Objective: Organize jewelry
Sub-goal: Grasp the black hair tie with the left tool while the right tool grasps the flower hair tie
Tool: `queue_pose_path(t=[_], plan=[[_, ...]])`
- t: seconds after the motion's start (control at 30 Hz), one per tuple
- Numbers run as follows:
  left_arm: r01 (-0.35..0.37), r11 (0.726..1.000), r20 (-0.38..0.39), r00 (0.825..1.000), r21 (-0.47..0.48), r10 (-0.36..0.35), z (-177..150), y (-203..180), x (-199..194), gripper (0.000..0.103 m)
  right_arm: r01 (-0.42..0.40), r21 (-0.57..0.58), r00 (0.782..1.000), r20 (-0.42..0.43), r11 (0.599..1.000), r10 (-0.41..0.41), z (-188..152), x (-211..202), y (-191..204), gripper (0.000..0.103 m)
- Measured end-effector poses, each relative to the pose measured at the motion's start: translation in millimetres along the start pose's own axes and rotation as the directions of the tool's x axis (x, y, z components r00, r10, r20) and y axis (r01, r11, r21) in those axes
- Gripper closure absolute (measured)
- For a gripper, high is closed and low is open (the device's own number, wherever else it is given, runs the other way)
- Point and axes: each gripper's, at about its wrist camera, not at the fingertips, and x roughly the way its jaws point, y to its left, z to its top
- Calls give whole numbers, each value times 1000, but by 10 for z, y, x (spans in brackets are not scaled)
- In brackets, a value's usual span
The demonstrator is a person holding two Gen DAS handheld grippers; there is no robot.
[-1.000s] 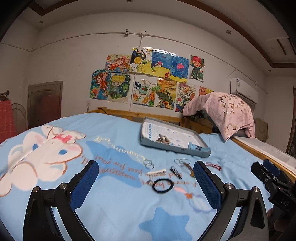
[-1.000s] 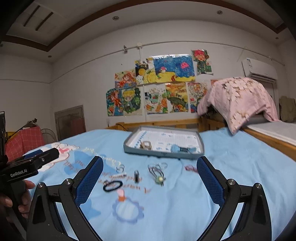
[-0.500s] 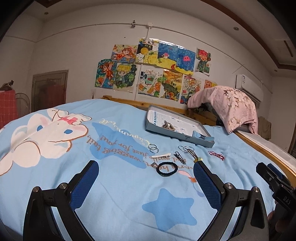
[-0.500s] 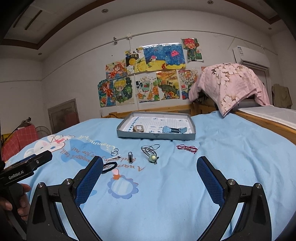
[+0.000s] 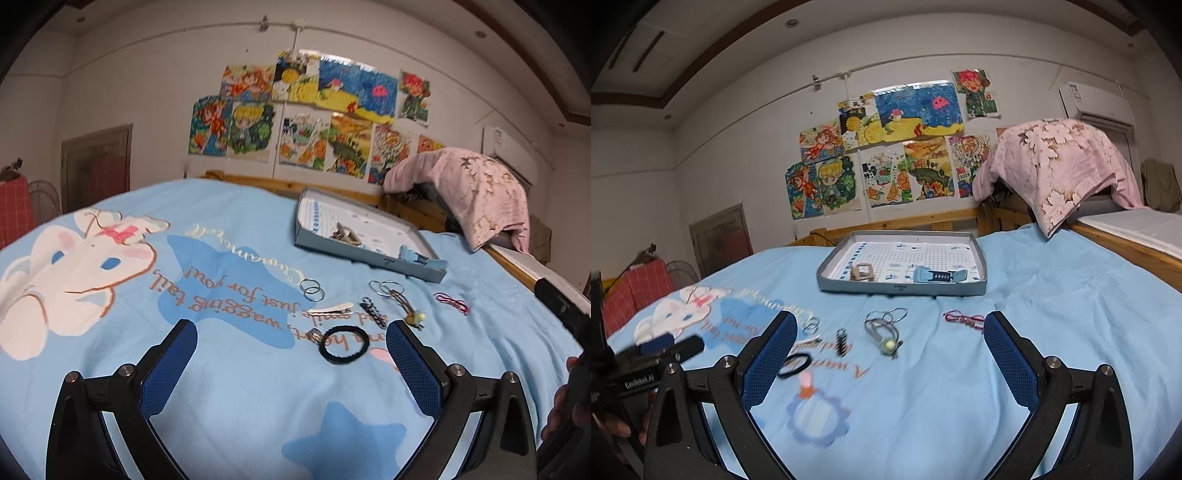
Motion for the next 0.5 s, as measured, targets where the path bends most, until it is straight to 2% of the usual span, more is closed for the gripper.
queue_pose_path(t=[0.13,0.23,0.5], plan=[[-14,999,-25,1000,-39,13,33,-14,276,0,7,14,1000,-3,1000,-7,98,300,-148,4],[-26,999,-35,999,-18,26,25,-82,425,0,3,18,1000,-5,1000,-3,122,529,-228,4],[-5,1000,-130,992,-15,3,-87,-99,675,0,-42,20,989,-141,999,45,-28,1133,-282,5]])
